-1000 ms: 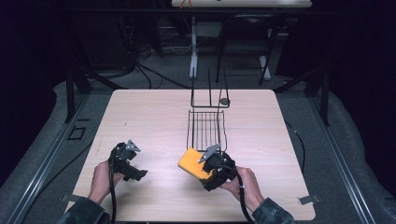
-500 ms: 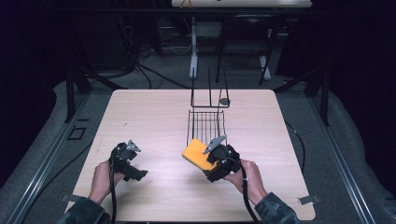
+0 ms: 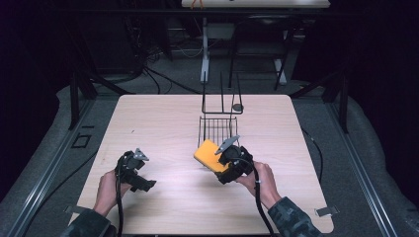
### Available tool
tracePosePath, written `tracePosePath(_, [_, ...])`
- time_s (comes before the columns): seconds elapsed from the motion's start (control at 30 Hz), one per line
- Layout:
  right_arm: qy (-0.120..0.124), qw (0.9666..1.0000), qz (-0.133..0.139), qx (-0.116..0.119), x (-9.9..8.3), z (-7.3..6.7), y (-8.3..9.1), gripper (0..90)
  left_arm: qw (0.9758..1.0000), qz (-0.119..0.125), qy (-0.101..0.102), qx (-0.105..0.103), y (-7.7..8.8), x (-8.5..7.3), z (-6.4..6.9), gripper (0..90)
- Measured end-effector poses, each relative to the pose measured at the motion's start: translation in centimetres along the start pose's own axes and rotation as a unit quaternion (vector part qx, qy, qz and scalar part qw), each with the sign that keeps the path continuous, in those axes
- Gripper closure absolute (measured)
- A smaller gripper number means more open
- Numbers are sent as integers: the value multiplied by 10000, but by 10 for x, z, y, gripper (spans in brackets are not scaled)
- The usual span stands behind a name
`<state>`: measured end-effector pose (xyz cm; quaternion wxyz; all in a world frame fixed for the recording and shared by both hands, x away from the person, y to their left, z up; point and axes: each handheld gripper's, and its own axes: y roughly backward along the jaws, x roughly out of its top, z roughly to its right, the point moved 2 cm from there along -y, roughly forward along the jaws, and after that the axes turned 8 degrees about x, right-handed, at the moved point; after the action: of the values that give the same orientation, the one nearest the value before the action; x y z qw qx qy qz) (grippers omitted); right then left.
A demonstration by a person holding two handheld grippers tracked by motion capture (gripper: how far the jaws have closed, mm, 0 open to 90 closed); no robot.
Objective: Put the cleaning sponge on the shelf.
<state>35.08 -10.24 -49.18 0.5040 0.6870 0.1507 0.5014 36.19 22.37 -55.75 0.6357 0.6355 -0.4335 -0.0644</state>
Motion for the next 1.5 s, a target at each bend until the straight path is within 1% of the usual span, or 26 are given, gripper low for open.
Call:
tracePosePath(0.1, [-48, 10000, -33, -31, 2, 4, -2, 239, 10000, 21, 6, 5, 0, 0, 0, 17])
tracePosePath(0.13, [-46, 10000, 29, -51, 3, 8, -3, 239, 10000, 15, -5, 7, 0, 0, 0, 18])
tracePosePath(0.2, [-35, 10000, -7, -78, 3, 10, -2, 240, 10000, 17, -7, 5, 0, 0, 0, 17])
tracePosePath(0.3, [-99, 9999, 45, -99, 4, 15, -4, 241, 10000, -4, -8, -5, 0, 0, 0, 18])
tracePosePath(0.37, [-90, 9999, 46, -115, 4, 17, -5, 241, 10000, 6, -7, 3, 0, 0, 0, 18])
tracePosePath(0.53, [-142, 9998, 65, -96, 5, 24, -7, 242, 10000, -2, -12, 6, -1, 0, 0, 18])
tracePosePath(0.67, [-113, 9999, 53, -117, 6, 29, -8, 243, 10000, 1, -11, 8, 0, 0, 1, 18])
tracePosePath(0.87, [-64, 9999, 27, -76, 6, 34, -10, 243, 10000, -3, -9, 8, -1, 0, 0, 18])
tracePosePath(1.07, [-52, 10000, 15, -35, 5, 42, -15, 243, 10000, -9, -6, 9, -1, 0, 0, 18])
tracePosePath(1.13, [-32, 10000, 44, -56, 4, 47, -15, 243, 10000, -12, -8, 5, -1, 0, 0, 18])
tracePosePath(1.17, [-32, 10000, 44, -56, 4, 47, -15, 243, 10000, -34, -10, 5, -1, 0, 0, 18])
tracePosePath(1.27, [-68, 9999, 70, -113, 4, 53, -17, 243, 10000, -35, -40, 40, -2, 0, 1, 18])
tracePosePath(1.33, [-64, 9998, 98, -138, 4, 54, -18, 243, 10000, -34, -43, 43, -2, 0, 1, 17])
tracePosePath(1.5, [-100, 9998, 65, -168, 5, 58, -22, 243, 10000, -36, -34, 39, -1, 0, 1, 17])
